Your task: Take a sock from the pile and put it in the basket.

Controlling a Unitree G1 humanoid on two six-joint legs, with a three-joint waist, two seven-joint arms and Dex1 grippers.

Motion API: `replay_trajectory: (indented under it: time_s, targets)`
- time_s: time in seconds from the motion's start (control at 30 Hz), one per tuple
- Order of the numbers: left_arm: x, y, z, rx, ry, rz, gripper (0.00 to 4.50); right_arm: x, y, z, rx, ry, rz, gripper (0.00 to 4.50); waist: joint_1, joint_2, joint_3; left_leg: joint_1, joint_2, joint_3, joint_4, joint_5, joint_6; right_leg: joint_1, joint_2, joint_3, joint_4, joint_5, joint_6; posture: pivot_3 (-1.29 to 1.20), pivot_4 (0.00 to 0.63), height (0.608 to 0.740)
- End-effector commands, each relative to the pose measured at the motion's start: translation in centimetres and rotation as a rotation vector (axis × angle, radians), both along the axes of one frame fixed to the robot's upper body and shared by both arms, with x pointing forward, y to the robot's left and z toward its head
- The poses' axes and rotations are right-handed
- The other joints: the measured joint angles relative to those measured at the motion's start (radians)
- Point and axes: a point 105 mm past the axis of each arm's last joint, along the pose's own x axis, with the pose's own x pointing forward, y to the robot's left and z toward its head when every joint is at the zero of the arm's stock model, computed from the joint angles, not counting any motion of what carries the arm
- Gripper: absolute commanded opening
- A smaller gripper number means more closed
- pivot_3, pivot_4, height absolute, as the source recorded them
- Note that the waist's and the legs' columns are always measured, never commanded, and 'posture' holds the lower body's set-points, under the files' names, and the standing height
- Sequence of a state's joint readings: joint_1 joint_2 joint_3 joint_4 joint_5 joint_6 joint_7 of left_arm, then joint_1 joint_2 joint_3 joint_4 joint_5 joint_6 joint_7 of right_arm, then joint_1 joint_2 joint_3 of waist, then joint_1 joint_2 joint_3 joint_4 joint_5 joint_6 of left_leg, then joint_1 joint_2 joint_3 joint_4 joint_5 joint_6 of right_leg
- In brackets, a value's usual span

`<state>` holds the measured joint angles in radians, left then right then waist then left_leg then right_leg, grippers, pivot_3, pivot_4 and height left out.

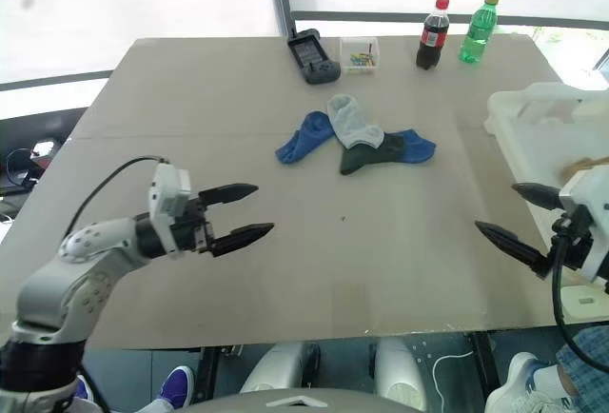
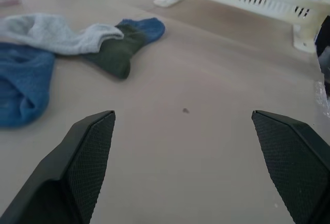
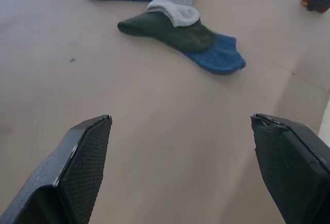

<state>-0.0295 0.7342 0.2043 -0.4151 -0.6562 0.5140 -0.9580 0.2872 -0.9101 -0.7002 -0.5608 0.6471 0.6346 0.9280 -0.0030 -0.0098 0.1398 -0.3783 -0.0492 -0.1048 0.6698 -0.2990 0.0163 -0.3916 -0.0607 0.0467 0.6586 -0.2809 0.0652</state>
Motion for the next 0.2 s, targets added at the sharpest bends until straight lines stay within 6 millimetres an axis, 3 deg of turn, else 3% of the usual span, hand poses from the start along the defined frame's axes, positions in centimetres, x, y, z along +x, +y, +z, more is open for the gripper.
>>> replay_trajectory:
  time_s: [0.03,0.2]
  targets:
    - [-0.92,0.56,1.5,0.012,-0.051,0.009,4.5,0.0,-0.43,0.17,-0.052,-0.022,0.036,4.44,0.001,0.0,0.0,0.0,0.0,0.0,0.0,0.0,0.0,0.0,0.0,0.0,0.0,0.0,0.0,0.0,0.15,0.74]
    - [-1.51,1.07,1.56,0.017,-0.045,0.02,4.5,-0.01,-1.08,-0.64,-0.057,-0.003,0.049,4.44,0.006,0.0,0.0,0.0,0.0,-0.001,0.0,0.0,0.0,0.0,0.0,0.0,0.0,0.0,0.0,0.0,0.15,0.74]
